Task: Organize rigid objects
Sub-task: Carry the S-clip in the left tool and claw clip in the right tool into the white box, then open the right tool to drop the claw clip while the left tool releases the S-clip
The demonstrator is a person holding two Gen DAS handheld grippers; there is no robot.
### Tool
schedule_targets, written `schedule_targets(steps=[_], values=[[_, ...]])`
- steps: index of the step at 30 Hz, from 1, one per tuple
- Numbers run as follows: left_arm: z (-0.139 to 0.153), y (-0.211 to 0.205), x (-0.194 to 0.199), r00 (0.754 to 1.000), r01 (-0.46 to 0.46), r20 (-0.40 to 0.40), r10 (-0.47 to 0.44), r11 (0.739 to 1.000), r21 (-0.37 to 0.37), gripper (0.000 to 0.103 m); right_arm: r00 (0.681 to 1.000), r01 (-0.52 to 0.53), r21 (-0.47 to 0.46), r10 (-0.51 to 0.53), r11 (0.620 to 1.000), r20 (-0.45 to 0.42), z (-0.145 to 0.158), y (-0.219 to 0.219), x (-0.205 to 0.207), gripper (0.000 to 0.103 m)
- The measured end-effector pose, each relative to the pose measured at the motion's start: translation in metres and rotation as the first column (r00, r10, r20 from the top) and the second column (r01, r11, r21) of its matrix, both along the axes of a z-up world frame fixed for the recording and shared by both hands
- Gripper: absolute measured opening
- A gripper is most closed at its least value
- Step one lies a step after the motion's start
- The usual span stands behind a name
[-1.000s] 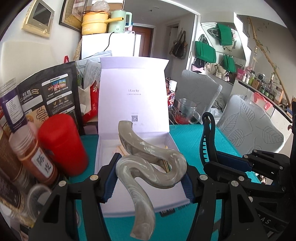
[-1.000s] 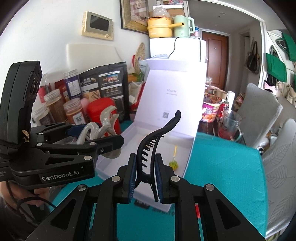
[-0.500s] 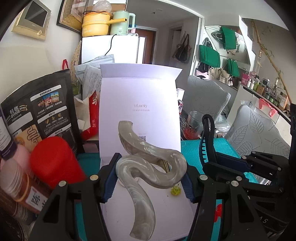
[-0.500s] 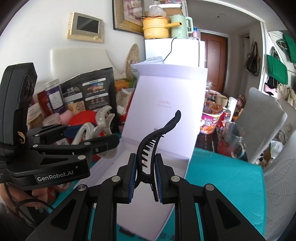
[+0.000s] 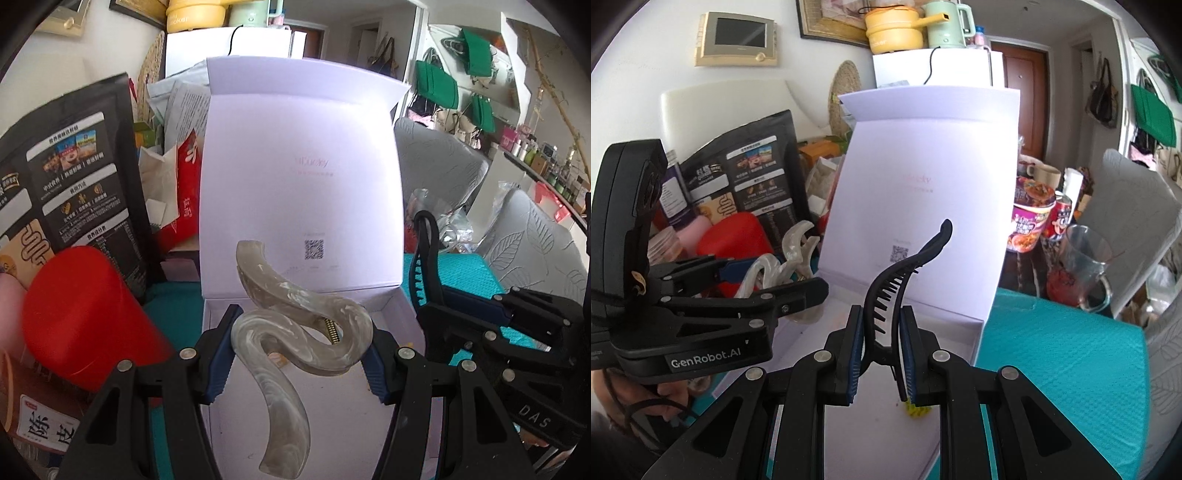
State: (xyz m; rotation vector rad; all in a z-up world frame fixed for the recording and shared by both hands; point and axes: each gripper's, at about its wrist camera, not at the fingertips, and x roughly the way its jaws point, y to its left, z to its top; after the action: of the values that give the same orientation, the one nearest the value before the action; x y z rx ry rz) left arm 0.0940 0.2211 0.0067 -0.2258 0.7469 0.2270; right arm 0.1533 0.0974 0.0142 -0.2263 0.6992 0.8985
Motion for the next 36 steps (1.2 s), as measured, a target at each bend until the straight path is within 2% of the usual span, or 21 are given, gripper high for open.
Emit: schedule_targets(steps=[10, 19, 24, 31, 36], values=[[-0.03, 0.011, 0.021, 0.997, 0.006, -0.082, -0.006, 1.0, 0.0, 0.059, 0.997, 0.028, -0.04, -0.031, 0.999, -0.076, -0.037, -0.002, 0.033, 0.019], [-0.048, 0.012, 0.03, 0.99, 0.021, -0.138, -0.023, 1.0, -0.011, 0.059, 0.993, 0.009, -0.096, -0.019, 0.995, -0.113, -0.056, 0.01, 0.036, 0.019], [-0.054, 0.013, 0.033, 0.985, 0.027, -0.167, -0.031, 0.999, -0.022, 0.059, 0.993, -0.012, -0.112, -0.001, 0.994, -0.119, -0.061, 0.016, 0.032, 0.019], [-0.069, 0.017, 0.039, 0.975, 0.035, -0.215, -0.051, 0.996, -0.081, 0.059, 0.993, -0.039, -0.124, 0.025, 0.991, -0.116, -0.064, 0.02, 0.027, 0.019], [-0.078, 0.018, 0.043, 0.967, 0.029, -0.249, -0.049, 0.996, -0.084, 0.059, 0.992, -0.064, -0.152, 0.045, 0.986, -0.12, -0.065, 0.023, 0.023, 0.019]])
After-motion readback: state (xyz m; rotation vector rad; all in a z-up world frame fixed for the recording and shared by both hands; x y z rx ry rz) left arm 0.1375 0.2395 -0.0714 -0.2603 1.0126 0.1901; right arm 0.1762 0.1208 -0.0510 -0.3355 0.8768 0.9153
